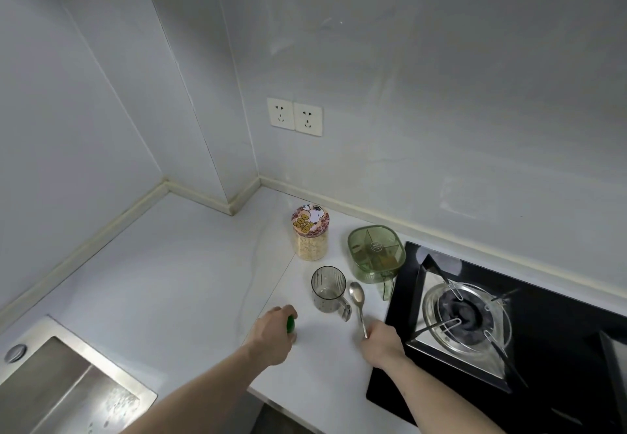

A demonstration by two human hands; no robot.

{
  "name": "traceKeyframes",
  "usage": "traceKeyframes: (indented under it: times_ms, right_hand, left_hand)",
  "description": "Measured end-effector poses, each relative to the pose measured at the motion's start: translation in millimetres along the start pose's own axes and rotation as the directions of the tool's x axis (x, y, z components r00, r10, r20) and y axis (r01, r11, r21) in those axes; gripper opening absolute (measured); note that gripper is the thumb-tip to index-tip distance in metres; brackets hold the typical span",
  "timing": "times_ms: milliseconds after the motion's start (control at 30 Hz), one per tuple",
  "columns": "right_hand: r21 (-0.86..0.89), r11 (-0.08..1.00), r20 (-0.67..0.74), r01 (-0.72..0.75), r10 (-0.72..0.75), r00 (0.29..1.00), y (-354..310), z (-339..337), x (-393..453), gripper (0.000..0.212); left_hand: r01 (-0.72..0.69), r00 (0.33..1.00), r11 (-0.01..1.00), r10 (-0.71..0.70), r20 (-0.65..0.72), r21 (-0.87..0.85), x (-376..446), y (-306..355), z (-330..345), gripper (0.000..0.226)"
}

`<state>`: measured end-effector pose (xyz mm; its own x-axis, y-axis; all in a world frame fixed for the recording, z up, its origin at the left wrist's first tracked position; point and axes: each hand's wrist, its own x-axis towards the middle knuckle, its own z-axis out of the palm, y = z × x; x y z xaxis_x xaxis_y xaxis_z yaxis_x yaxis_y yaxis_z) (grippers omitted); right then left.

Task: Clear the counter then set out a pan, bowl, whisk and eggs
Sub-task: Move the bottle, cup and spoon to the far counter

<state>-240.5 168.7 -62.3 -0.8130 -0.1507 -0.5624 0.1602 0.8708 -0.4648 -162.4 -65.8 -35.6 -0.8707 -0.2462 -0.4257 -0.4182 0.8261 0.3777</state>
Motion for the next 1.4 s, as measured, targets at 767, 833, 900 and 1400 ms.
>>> traceKeyframes:
  times_ms: [767,833,900,1400]
  right_hand:
    - [0.249,0.922,-0.324,0.296,-0.208,0.923,-114.1,-15.5,21.8,0.019]
    - [0.201,0.939,-0.339,0.279,-0.201,0.919,-111.0,-13.2,24.4,0.020]
    - [0.144,0.951,-0.368,0.272,-0.204,0.907,-106.5,-11.0,28.0,0.018]
    - [0.163,0.986,-0.137,-0.023,0.046,0.989,-71.1,-1.4,-1.2,0.038]
  left_hand:
    - [0.016,1.000,1.000,-0.016,-0.003,0.013,-2.8,0.9,-0.6,0.043]
    - [0.015,1.000,1.000,-0.015,-0.005,0.013,-2.6,1.3,-1.0,0.043]
    - [0.018,1.000,1.000,-0.018,-0.004,0.009,-3.0,1.1,-1.6,0.043]
    - [-0.003,1.000,0.999,0.003,-0.014,-0.036,-10.1,2.8,-3.0,0.042]
